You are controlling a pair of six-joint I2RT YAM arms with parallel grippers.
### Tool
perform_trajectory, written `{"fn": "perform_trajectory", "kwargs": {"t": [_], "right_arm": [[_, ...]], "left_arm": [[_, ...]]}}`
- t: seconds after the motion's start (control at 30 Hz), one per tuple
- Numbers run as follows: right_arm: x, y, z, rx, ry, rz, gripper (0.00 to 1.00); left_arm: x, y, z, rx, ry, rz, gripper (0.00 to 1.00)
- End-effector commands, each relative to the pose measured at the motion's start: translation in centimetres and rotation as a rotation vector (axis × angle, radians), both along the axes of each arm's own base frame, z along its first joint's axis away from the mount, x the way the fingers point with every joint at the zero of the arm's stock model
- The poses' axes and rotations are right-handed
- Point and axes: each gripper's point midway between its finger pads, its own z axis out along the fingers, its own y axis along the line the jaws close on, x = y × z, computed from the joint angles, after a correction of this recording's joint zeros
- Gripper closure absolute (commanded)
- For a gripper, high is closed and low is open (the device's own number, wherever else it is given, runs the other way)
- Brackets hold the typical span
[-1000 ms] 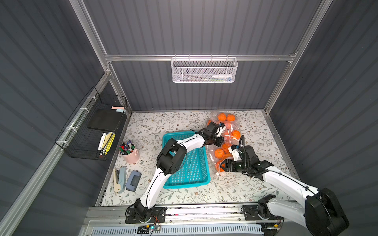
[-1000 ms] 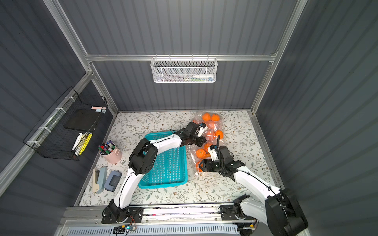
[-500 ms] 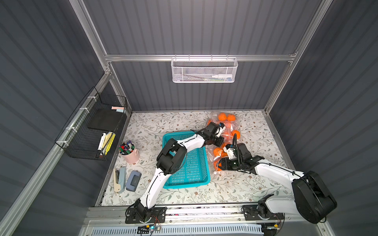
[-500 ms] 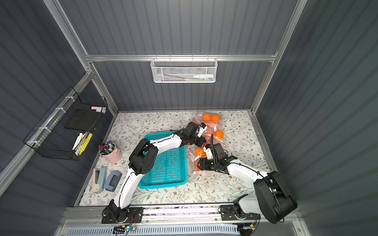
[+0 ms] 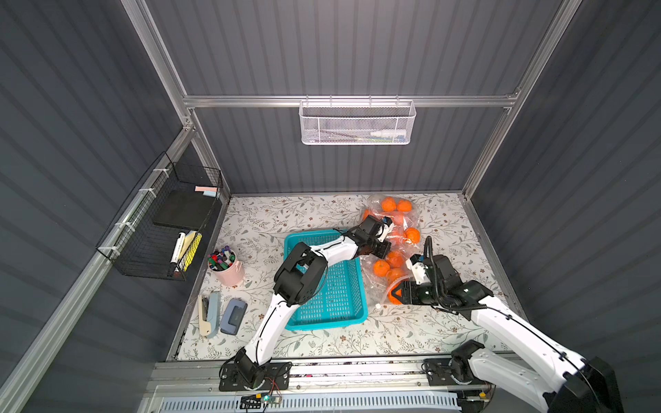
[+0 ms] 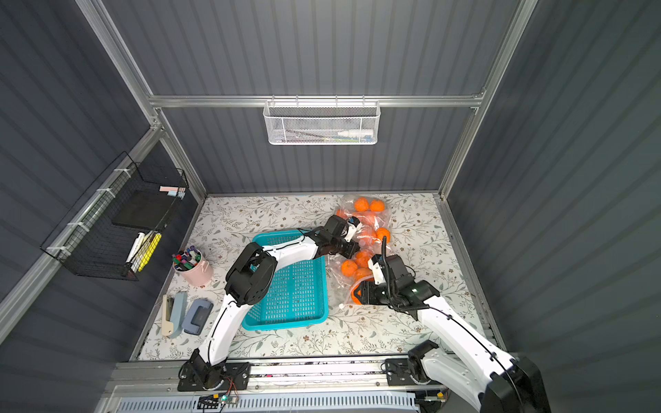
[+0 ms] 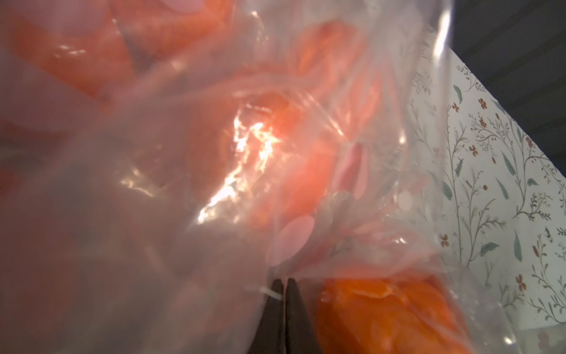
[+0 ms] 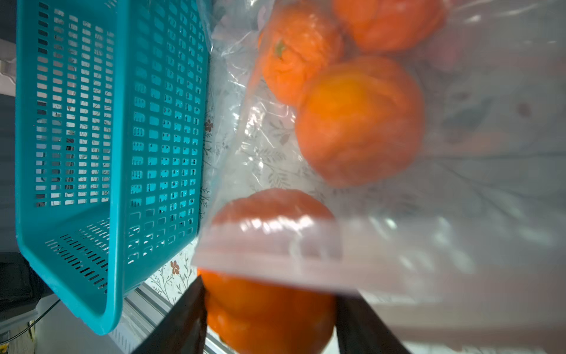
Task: Open the zip-top bag and take out the orange
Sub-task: Pick up the orange from the zipper food storage bag.
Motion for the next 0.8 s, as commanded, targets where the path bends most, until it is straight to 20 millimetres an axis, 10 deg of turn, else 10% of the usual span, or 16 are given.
{"fn": "perform_trajectory", "kwargs": {"t": [0.0, 0.3, 0.6, 0.77], "right_arm": [[-0.8, -1.8, 1.0, -0.052, -0.002, -0.068, 0.59], [-1.7, 1.2, 6.0, 0.120, -0.124, 0.102, 0.61], [-1.6, 2.9, 10.2, 0.248, -0.269, 0.187, 0.62], [0.4, 4.9, 12.0, 0.328, -0.331, 0.206, 0.64]], "left_arm": [[-0.6, 0.8, -2.4, 0.042, 0.037, -0.014, 0.92], [-0.6, 0.1, 0.9, -0.017, 0.009, -0.027, 0.79], [-1.0, 0.0, 11.7, -0.147, -0.076, -0.023, 0.37], [-0.8, 5.1, 18.0, -0.121, -0.168, 0.129, 0.32]]}}
